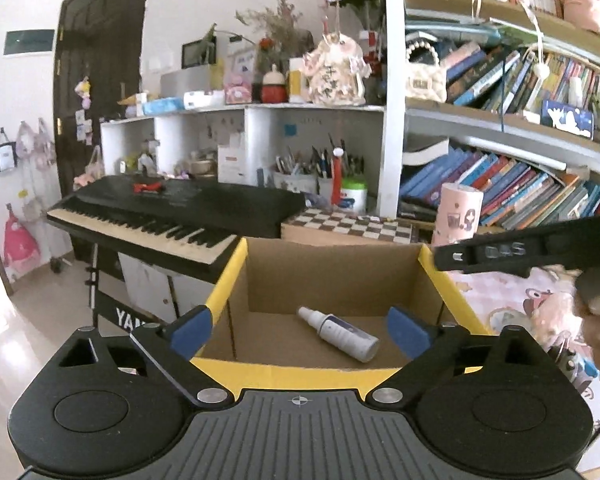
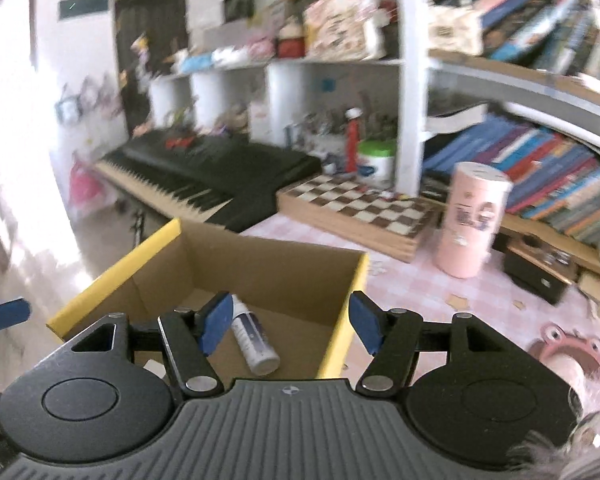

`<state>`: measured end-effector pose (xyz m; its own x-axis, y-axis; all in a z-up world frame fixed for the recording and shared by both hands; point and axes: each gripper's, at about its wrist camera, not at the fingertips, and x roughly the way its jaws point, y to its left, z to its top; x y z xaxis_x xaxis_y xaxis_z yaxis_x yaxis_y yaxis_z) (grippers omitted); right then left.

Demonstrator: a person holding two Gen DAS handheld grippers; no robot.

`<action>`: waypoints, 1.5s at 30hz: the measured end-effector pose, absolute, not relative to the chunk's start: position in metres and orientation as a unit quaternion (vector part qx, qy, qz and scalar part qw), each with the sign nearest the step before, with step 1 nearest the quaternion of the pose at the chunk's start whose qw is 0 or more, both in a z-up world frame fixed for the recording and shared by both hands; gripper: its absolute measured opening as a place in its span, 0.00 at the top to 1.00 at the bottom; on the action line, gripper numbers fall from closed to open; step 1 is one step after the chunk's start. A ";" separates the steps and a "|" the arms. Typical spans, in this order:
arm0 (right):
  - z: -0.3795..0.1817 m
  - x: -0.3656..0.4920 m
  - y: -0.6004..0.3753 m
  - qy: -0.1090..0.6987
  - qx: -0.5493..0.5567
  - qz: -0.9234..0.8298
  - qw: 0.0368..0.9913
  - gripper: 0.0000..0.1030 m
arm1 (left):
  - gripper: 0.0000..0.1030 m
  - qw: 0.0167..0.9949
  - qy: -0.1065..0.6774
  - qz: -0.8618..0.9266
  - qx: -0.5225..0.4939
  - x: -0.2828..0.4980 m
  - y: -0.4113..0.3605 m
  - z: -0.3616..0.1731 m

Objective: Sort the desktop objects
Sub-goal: 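Move both open tools back over the remaining items on the table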

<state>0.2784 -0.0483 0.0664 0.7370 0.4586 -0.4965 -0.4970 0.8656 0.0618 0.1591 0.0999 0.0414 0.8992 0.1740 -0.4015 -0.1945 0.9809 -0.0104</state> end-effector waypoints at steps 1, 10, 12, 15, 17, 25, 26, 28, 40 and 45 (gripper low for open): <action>0.066 0.275 -0.052 0.253 -0.031 0.248 0.935 0.39 | 0.06 0.974 0.204 0.096 -0.026 0.156 0.100 0.041; 0.048 0.222 -0.079 0.247 -0.007 0.184 0.951 0.31 | 0.06 0.973 0.208 0.093 -0.037 0.122 0.102 0.033; 0.041 0.210 -0.081 0.248 -0.007 0.172 0.953 0.30 | 0.05 0.972 0.210 0.096 -0.040 0.115 0.100 0.029; 0.028 0.190 -0.082 0.250 -0.009 0.159 0.955 0.28 | 0.05 0.971 0.215 0.100 -0.039 0.102 0.096 0.021; 0.018 0.178 -0.082 0.252 -0.016 0.152 0.955 0.27 | 0.05 0.970 0.222 0.095 -0.034 0.095 0.092 0.016; 0.000 0.142 -0.082 0.281 -0.031 0.141 0.949 0.24 | 0.05 0.968 0.240 0.076 -0.026 0.068 0.083 0.005; -0.001 0.137 -0.082 0.282 -0.032 0.139 0.949 0.23 | 0.05 0.967 0.242 0.076 -0.028 0.063 0.082 0.003; -0.003 0.128 -0.084 0.286 -0.034 0.135 0.948 0.23 | 0.05 0.966 0.247 0.076 -0.030 0.054 0.082 0.001; -0.017 0.059 -0.105 0.306 -0.028 0.106 0.946 0.20 | 0.05 0.959 0.277 0.043 -0.028 0.010 0.066 -0.010; -0.020 0.040 -0.120 0.313 -0.020 0.079 0.946 0.19 | 0.05 0.959 0.282 0.018 -0.023 0.003 0.054 -0.014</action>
<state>0.0398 -0.1199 -0.0203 0.7919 0.1367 -0.5951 -0.1620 0.9867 0.0112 0.0029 0.0540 -0.0136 0.8404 0.0213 -0.5415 -0.0478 0.9982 -0.0349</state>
